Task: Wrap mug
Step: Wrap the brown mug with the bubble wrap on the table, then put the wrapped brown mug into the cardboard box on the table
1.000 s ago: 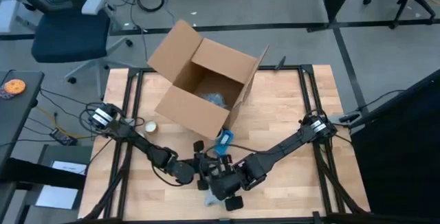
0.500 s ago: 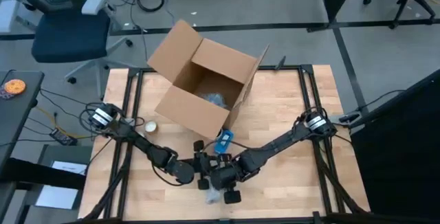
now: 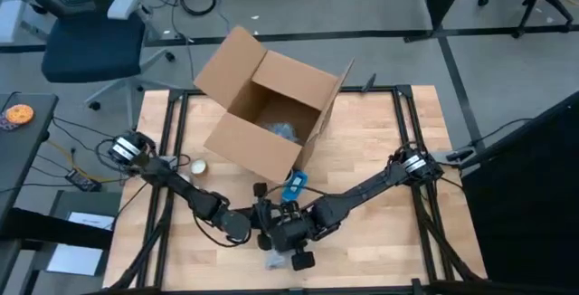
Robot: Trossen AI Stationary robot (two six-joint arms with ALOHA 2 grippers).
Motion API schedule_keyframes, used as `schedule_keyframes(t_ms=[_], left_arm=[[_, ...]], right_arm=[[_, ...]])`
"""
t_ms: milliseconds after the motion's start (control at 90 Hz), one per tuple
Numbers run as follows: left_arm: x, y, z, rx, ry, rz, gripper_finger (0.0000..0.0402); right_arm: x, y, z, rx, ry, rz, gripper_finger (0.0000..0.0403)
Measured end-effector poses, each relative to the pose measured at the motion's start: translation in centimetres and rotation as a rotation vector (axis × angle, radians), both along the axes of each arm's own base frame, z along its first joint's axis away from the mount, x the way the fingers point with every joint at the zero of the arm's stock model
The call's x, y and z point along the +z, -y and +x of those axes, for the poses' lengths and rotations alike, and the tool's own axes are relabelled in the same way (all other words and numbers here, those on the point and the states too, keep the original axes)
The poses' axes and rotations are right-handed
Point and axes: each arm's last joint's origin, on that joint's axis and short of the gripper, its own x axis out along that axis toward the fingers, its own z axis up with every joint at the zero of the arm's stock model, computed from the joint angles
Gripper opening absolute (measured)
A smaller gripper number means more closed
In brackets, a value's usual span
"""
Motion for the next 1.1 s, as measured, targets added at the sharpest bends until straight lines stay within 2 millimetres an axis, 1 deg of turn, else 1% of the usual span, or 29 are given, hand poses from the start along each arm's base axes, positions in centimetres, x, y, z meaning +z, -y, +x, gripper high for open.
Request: schedule_keyframes(t_ms=[89, 211, 278, 378, 433, 567, 722, 833, 956, 1100], left_arm=[[1.3, -0.2, -1.3, -0.004, -0.025, -0.013, 0.0082], [3.3, 0.0, -3.3, -0.021, -0.028, -0.067, 0.0082], [4.1, 0.3, -4.4, -0.037, -0.027, -0.111, 0.0082], [4.7, 1.1, -5.7, -0.067, -0.034, -0.154, 0.0082], [4.8, 1.6, -6.3, -0.089, -0.038, -0.167, 0.0082], [4.4, 2.8, -7.1, -0.118, -0.047, -0.204, 0.0082], [3.2, 3.2, -6.7, -0.099, -0.074, -0.198, 0.0082], [2.2, 3.2, -6.1, -0.07, -0.091, -0.176, 0.0082], [1.5, 2.8, -5.5, -0.034, -0.103, -0.179, 0.0082], [1.4, 2.4, -5.0, -0.014, -0.102, -0.18, 0.0082]], right_arm=[[2.2, -0.7, -0.3, 0.04, 0.044, -0.011, 0.0], [4.9, -2.3, -1.1, 0.153, 0.13, -0.029, 0.0], [5.6, -3.3, -1.5, 0.188, 0.163, -0.022, 0.0002], [5.6, -4.2, -2.2, 0.219, 0.154, -0.022, 0.0021], [5.1, -4.6, -2.4, 0.217, 0.141, -0.017, 0.0041], [3.7, -4.5, -2.4, 0.172, 0.089, 0.008, 0.0104], [1.6, -3.8, -1.8, 0.171, 0.062, 0.031, 0.018], [-0.3, -3.0, -1.1, 0.131, 0.041, 0.064, 0.0222], [-2.1, -1.7, -0.6, 0.044, 0.009, 0.088, 0.0242], [-3.8, -0.5, -0.3, 0.01, -0.004, 0.086, 0.0234]])
